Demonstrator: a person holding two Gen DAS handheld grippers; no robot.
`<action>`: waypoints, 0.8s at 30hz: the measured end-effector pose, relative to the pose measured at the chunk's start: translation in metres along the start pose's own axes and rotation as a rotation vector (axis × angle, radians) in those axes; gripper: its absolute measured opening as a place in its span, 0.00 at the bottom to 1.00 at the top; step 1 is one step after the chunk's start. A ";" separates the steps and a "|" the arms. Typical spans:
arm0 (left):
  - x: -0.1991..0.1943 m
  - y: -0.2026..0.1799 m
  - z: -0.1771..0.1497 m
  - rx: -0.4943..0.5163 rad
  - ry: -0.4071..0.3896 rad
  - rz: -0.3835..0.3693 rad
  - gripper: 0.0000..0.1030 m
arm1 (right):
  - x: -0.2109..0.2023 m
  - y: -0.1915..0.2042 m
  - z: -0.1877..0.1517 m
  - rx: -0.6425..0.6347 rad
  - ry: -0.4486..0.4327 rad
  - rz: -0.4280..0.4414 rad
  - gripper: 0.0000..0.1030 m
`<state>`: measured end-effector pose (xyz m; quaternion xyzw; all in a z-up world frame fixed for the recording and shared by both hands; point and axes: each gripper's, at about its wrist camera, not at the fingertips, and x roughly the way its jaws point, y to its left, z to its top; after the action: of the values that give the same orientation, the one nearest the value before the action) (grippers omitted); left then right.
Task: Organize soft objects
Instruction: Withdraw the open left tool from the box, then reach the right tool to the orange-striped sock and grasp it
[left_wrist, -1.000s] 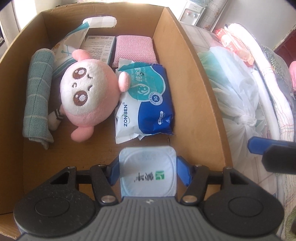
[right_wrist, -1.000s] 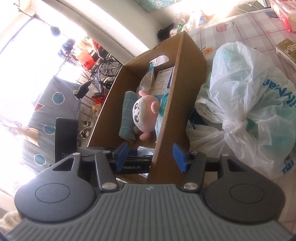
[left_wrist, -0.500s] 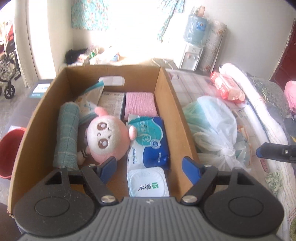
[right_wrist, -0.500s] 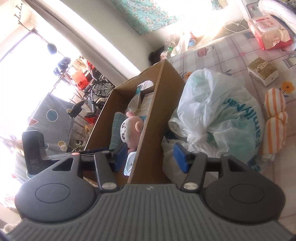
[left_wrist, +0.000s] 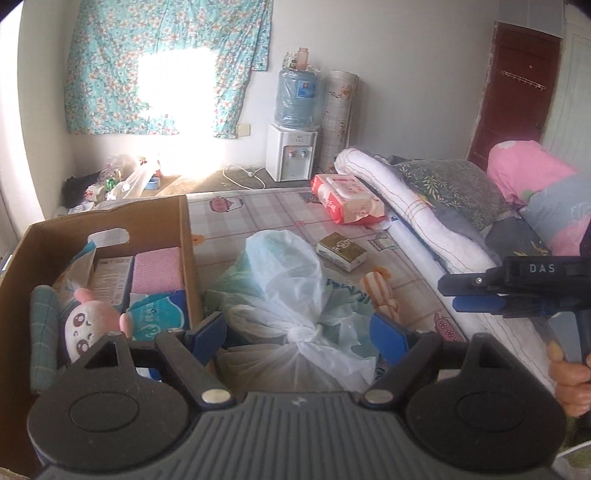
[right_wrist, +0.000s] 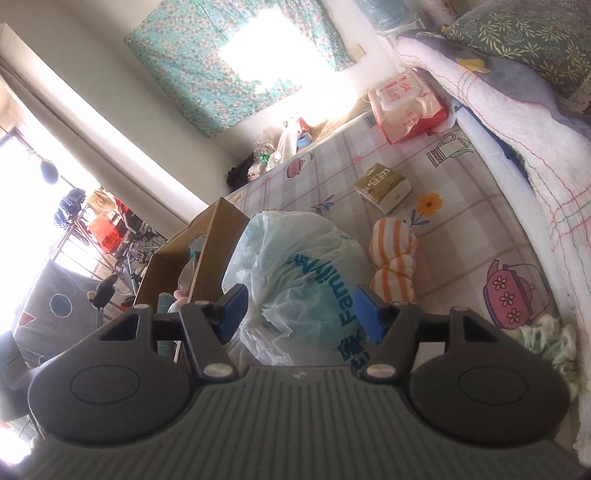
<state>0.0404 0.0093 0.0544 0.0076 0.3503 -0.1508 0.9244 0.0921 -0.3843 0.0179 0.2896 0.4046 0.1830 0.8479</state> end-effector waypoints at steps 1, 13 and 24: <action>0.005 -0.009 -0.003 0.016 -0.002 -0.018 0.83 | 0.002 -0.006 -0.001 0.008 0.002 -0.008 0.61; 0.064 -0.060 -0.022 0.069 0.035 -0.054 0.66 | 0.084 -0.064 0.025 0.074 0.121 -0.069 0.51; 0.066 -0.063 -0.028 0.074 0.034 -0.066 0.66 | 0.125 -0.093 0.024 0.096 0.227 -0.059 0.34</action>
<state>0.0513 -0.0657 -0.0034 0.0326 0.3605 -0.1940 0.9118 0.1939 -0.3958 -0.1014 0.2952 0.5147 0.1701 0.7868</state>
